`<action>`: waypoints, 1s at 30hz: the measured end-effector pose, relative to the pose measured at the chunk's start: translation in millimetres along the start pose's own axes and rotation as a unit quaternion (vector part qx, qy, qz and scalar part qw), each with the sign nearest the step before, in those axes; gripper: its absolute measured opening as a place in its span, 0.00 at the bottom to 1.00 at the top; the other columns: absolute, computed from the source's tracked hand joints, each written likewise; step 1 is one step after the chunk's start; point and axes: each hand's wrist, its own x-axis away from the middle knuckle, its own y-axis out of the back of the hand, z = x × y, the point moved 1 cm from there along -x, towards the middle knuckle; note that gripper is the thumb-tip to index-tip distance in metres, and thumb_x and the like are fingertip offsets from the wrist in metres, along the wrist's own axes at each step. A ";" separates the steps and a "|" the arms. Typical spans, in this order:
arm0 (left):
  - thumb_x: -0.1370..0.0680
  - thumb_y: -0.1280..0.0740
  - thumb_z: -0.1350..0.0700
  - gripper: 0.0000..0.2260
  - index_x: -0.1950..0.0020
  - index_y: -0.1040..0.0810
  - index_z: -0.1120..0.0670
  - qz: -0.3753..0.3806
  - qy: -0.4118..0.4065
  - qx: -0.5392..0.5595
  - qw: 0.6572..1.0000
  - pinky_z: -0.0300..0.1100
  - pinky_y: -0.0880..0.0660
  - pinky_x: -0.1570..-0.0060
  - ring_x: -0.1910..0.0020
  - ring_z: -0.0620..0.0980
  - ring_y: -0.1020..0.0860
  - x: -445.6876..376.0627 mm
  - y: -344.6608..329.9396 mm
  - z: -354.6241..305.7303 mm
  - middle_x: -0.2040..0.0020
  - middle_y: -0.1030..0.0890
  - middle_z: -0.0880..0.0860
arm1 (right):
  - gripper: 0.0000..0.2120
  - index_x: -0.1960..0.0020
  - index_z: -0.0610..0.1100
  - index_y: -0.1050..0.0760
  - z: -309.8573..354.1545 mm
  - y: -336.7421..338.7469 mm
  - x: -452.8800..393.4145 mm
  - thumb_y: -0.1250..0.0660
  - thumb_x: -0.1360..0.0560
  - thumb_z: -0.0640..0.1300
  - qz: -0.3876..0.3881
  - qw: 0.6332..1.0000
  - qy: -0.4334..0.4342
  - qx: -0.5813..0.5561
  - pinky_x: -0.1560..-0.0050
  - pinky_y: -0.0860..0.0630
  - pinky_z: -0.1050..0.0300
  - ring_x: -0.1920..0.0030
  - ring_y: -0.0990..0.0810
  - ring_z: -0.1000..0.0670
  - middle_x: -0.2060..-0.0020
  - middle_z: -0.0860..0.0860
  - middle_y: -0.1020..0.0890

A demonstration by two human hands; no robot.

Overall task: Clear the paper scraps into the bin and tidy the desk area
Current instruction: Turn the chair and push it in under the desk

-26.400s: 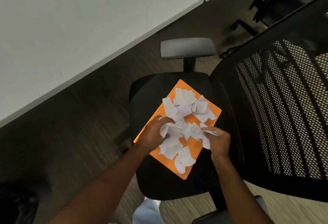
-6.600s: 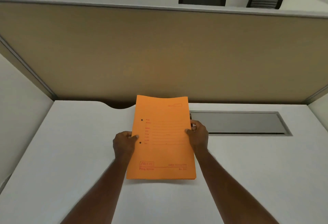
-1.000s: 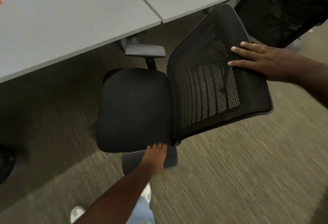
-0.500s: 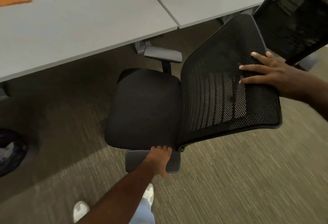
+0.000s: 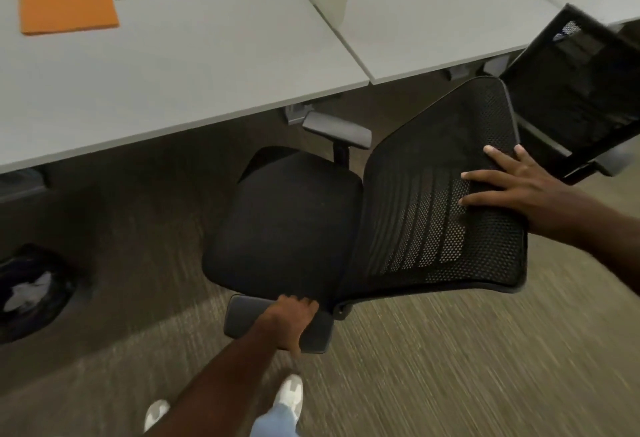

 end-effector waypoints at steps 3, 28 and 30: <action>0.33 0.23 0.43 0.41 0.27 0.39 0.55 0.006 -0.002 -0.007 1.000 0.57 0.31 0.38 0.38 0.60 0.26 13.8 -2.0 18.3 0.32 0.28 0.59 | 0.42 0.29 0.62 0.35 14.7 3.7 -9.7 0.19 0.37 0.46 0.000 1.000 0.002 0.004 0.31 0.46 0.23 0.23 0.47 0.34 0.27 0.48 0.31; 0.21 0.37 0.40 0.22 0.27 0.33 0.39 -0.375 0.127 0.390 0.831 0.41 0.35 0.29 0.29 0.37 0.34 205.7 178.3 36.0 0.28 0.30 0.39 | 0.42 0.24 0.50 0.35 230.5 74.2 -113.4 0.49 0.27 0.77 -0.043 0.970 0.221 -0.087 0.26 0.44 0.45 0.25 0.34 0.50 0.29 0.52 0.27; 0.21 0.37 0.39 0.24 0.25 0.36 0.40 -0.378 0.150 0.381 0.830 0.43 0.37 0.27 0.26 0.38 0.37 231.0 202.3 11.2 0.25 0.33 0.40 | 0.43 0.23 0.48 0.36 231.8 81.4 -119.8 0.49 0.27 0.77 -0.041 0.972 0.215 -0.080 0.26 0.44 0.43 0.23 0.36 0.50 0.27 0.50 0.28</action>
